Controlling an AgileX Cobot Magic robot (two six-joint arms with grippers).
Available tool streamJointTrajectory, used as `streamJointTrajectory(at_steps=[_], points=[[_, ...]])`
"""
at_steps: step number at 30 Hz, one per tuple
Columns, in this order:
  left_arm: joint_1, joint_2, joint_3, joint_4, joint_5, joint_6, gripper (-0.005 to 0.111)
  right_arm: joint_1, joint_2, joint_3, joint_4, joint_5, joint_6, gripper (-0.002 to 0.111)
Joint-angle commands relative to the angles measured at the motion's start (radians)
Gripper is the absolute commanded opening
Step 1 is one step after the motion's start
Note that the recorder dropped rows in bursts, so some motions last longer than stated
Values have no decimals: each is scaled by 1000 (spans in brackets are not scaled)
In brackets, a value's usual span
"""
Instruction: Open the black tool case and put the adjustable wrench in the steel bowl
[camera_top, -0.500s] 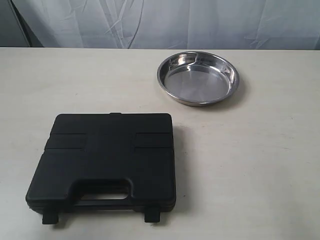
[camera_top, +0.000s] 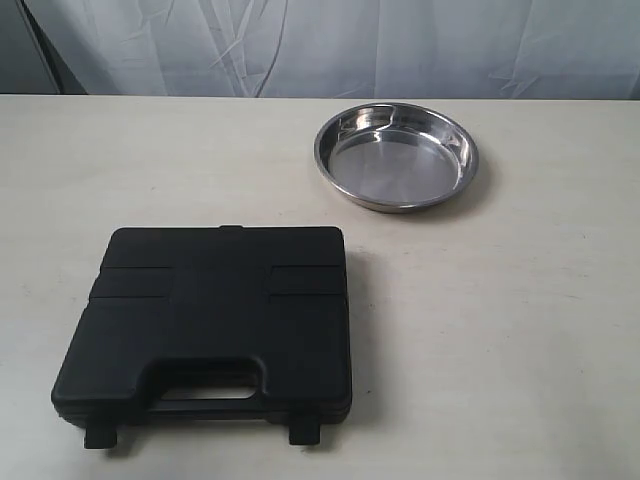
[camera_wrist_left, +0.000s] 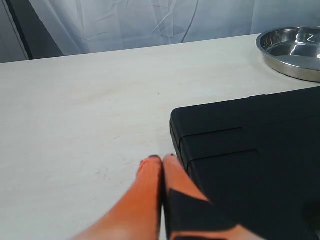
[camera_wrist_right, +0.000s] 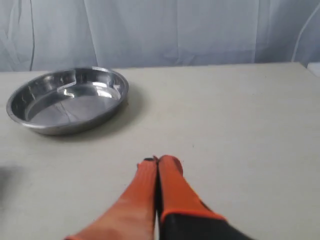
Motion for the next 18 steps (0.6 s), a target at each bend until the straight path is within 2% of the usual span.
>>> streamJointTrajectory(at_steps=[1,4,7,13,15,18], points=[[-4,-6,5,0,-16,-2,0,3,-4,2,172,-243,35,-1],[-4,-6,5,0,-16,-2,0,3,-4,2,410,-412,133,-1],[-4,-6,5,0,-16,-2,0,3,-4,-8,526,-395,160,-1],[-4,-6,5,0,-16,-2,0,3,-2,-101,503,-374,155,-1],[-4,-6,5,0,-16,-2,0,3,23,-134,403,-365,146,-1],[-4,-6,5,0,-16,-2,0,3,124,-229,256,-255,146,-1]])
